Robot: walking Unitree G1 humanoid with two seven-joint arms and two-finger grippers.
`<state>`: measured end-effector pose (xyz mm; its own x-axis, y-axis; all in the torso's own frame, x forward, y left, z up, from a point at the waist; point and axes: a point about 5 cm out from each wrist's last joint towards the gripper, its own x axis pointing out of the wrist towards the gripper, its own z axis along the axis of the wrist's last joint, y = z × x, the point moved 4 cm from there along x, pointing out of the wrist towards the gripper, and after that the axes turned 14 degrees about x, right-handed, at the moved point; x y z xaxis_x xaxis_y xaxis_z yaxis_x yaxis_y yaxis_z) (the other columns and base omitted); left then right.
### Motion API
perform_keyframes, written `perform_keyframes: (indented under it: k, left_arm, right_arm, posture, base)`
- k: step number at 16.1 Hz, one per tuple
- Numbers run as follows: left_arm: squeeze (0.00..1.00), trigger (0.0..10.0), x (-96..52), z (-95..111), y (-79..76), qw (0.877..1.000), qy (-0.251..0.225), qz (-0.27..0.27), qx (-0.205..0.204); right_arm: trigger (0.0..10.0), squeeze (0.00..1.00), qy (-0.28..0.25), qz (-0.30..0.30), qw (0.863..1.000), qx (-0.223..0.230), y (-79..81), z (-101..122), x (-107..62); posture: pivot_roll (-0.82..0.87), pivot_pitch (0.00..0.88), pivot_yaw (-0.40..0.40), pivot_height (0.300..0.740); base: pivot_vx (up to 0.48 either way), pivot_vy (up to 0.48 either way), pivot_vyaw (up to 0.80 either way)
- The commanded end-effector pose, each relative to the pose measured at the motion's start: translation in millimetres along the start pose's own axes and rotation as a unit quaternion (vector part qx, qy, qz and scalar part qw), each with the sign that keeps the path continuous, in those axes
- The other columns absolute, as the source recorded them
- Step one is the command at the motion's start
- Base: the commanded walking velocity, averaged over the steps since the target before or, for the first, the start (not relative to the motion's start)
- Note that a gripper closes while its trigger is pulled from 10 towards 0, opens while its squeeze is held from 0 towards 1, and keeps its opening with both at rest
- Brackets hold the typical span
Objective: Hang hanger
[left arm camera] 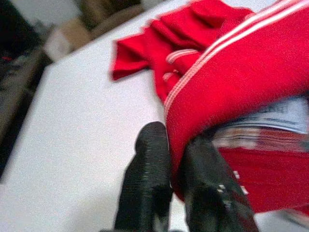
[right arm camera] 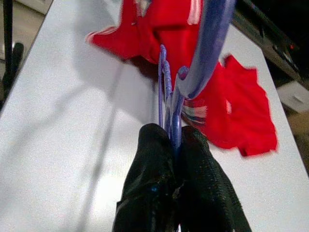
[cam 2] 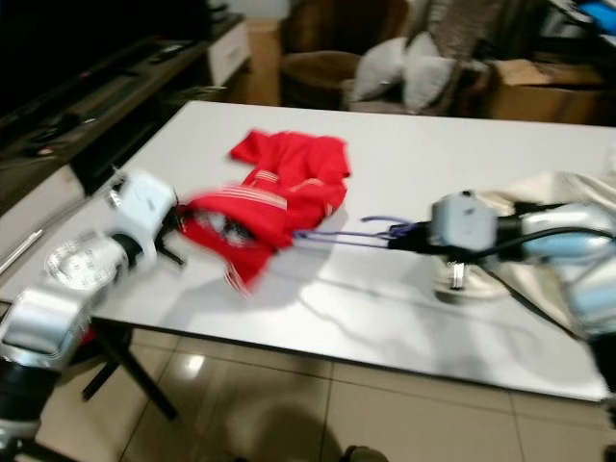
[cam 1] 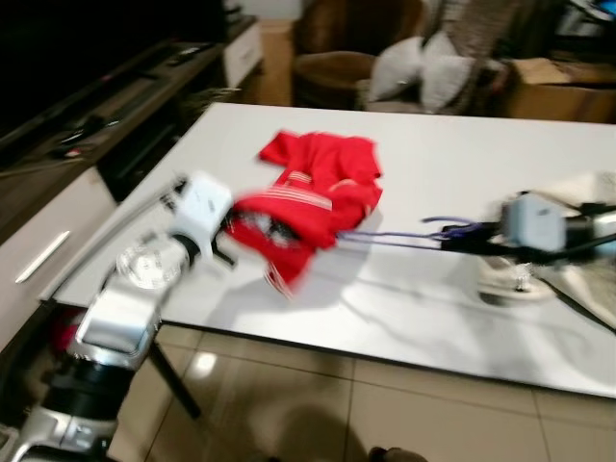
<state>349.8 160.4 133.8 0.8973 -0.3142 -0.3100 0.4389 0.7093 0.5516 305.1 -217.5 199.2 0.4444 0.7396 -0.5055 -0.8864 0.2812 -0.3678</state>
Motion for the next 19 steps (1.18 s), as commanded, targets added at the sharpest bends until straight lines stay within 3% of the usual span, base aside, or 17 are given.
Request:
perform_keyframes:
  k: [1,4,5,6,8,9,10,12,13,15,17,18,19]
  left_arm:
    - [1.00,10.0,1.2,3,1.8,1.000,-0.009,0.000,0.008]
    - [1.00,10.0,5.8,-1,1.3,1.000,-0.005,0.008,0.000]
    - [1.00,10.0,10.5,8,22.5,0.996,-0.033,0.061,-0.051]
    - [1.00,10.0,10.2,27,43.1,0.985,-0.086,0.093,-0.114]
    - [1.00,10.0,7.7,42,59.9,0.974,-0.129,0.111,-0.149]
    - [1.00,9.4,6.5,50,68.0,0.969,-0.148,0.117,-0.160]
    - [1.00,0.0,6.7,61,81.3,0.963,-0.170,0.126,-0.164]
    - [1.00,0.0,8.3,68,88.6,0.962,-0.183,0.128,-0.159]
    - [0.00,0.0,13.3,76,98.4,0.961,-0.191,0.136,-0.145]
    - [0.00,0.0,15.3,83,109.3,0.958,-0.201,0.154,-0.138]
    - [0.00,0.0,15.3,85,113.8,0.958,-0.200,0.163,-0.128]
    - [0.00,0.0,15.8,88,107.6,0.961,-0.203,0.144,-0.119]
    - [0.00,0.0,18.7,90,93.7,0.967,-0.205,0.110,-0.103]
  right_arm:
    - [10.0,0.00,-0.007,0.000,1.000,-0.007,-1.6,10,-9.4]
    - [10.0,0.00,0.006,-0.006,1.000,-0.009,-3.4,10,-21.8]
    - [10.0,0.00,-0.003,-0.072,0.997,0.003,-16.9,12,-21.5]
    - [10.0,0.00,-0.041,-0.119,0.992,0.022,-22.4,18,-10.9]
    - [10.0,0.00,-0.089,-0.158,0.982,0.058,-28.2,24,5.2]
    - [10.0,0.00,-0.105,-0.181,0.975,0.073,-33.3,26,15.1]
    - [10.0,0.00,-0.124,-0.222,0.962,0.101,-43.4,28,33.0]
    - [10.0,0.00,-0.137,-0.237,0.955,0.117,-47.4,30,44.8]
    - [10.0,0.00,-0.128,-0.246,0.953,0.120,-45.7,27,60.4]
    - [10.0,0.00,-0.145,-0.245,0.949,0.136,-42.7,30,71.5]
    - [10.0,0.00,-0.154,-0.209,0.957,0.129,-30.1,35,75.2]
    - [10.0,0.00,-0.149,-0.134,0.972,0.122,-6.2,38,79.2]
    - [10.0,0.00,-0.124,-0.080,0.986,0.083,14.0,36,81.6]
  posture:
    - [-0.13,0.000,0.101,0.740]
    - [-0.14,0.000,0.107,0.740]
    - [-0.15,0.000,0.112,0.740]
    - [-0.15,0.000,0.112,0.740]
    - [-0.15,0.000,0.112,0.740]
    - [-0.14,0.000,0.111,0.740]
    - [-0.13,0.000,0.106,0.740]
    - [-0.13,0.000,0.105,0.740]
    - [-0.12,0.000,0.102,0.740]
    - [-0.12,0.000,0.111,0.740]
    - [-0.12,0.000,0.112,0.740]
    - [-0.12,0.000,0.112,0.740]
    - [-0.13,0.000,0.124,0.740]
  base:
    - [0.000,0.000,0.00]
    - [0.000,0.000,0.00]
    - [0.000,0.000,0.00]
    - [0.000,0.000,0.00]
    - [0.000,0.000,0.00]
    - [0.000,0.000,0.00]
    - [0.000,0.000,0.00]
    - [0.000,0.000,0.00]
    - [0.000,0.000,0.00]
    - [0.000,0.000,0.00]
    - [0.000,0.000,0.00]
    - [0.000,0.000,0.00]
    - [0.000,0.000,0.00]
